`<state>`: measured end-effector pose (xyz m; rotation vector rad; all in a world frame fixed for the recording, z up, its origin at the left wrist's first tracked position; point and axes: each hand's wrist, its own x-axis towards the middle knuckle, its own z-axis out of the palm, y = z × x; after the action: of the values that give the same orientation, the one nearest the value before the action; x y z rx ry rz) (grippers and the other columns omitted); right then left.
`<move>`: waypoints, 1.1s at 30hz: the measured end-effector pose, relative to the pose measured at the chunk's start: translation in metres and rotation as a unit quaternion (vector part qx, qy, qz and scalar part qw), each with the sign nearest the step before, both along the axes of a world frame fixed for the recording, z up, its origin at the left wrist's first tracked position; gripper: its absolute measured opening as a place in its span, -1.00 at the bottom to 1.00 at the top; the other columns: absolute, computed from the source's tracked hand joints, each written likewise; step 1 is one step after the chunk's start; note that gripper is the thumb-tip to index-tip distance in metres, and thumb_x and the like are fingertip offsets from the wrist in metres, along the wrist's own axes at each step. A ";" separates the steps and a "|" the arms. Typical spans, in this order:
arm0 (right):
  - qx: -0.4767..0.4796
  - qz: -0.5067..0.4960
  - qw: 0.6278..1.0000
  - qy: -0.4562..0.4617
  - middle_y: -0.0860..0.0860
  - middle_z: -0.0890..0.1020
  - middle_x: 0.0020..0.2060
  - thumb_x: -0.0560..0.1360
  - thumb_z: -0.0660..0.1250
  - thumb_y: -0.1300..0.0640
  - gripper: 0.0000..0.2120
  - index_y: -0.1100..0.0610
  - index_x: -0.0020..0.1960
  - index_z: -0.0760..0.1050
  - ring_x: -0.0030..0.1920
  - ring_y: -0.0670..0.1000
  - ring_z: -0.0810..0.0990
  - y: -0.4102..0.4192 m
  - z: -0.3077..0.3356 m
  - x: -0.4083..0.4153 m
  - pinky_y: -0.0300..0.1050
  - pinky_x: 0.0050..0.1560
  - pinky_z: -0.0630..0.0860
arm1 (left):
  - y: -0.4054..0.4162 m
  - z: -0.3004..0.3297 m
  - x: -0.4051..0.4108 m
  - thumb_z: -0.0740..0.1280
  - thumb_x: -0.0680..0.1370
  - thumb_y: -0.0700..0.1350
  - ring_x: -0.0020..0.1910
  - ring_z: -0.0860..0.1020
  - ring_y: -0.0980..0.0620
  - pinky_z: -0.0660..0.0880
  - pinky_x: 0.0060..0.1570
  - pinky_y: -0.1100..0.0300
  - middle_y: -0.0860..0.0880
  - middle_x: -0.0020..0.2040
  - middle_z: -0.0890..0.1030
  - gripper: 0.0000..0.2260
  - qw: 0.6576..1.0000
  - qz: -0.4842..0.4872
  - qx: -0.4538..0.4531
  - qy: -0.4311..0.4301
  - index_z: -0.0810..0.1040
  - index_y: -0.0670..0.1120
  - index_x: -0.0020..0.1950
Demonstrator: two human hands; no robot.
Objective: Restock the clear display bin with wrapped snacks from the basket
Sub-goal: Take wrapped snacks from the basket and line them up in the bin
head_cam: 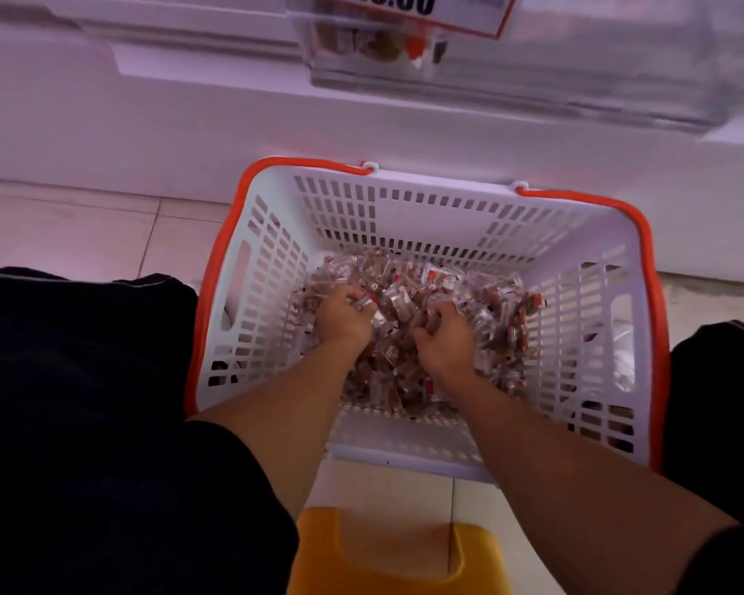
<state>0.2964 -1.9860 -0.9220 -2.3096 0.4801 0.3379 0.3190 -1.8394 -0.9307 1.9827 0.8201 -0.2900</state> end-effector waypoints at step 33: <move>0.271 0.246 0.914 -0.175 0.10 0.65 -0.30 0.45 0.45 0.35 -0.83 0.21 0.02 0.56 -0.34 0.01 0.63 -0.042 0.397 0.024 -0.13 -0.33 0.59 | 0.027 0.407 0.022 0.35 0.52 0.05 -0.09 0.70 -0.08 0.65 -0.21 0.18 -0.19 -0.08 0.67 -0.62 0.823 -0.381 -0.420 0.029 0.56 -0.23 0.16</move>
<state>0.3208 -2.0285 -0.5246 -1.8475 -0.3527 0.2454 0.3407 -1.8123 -0.5235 1.3354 -0.1557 -0.9909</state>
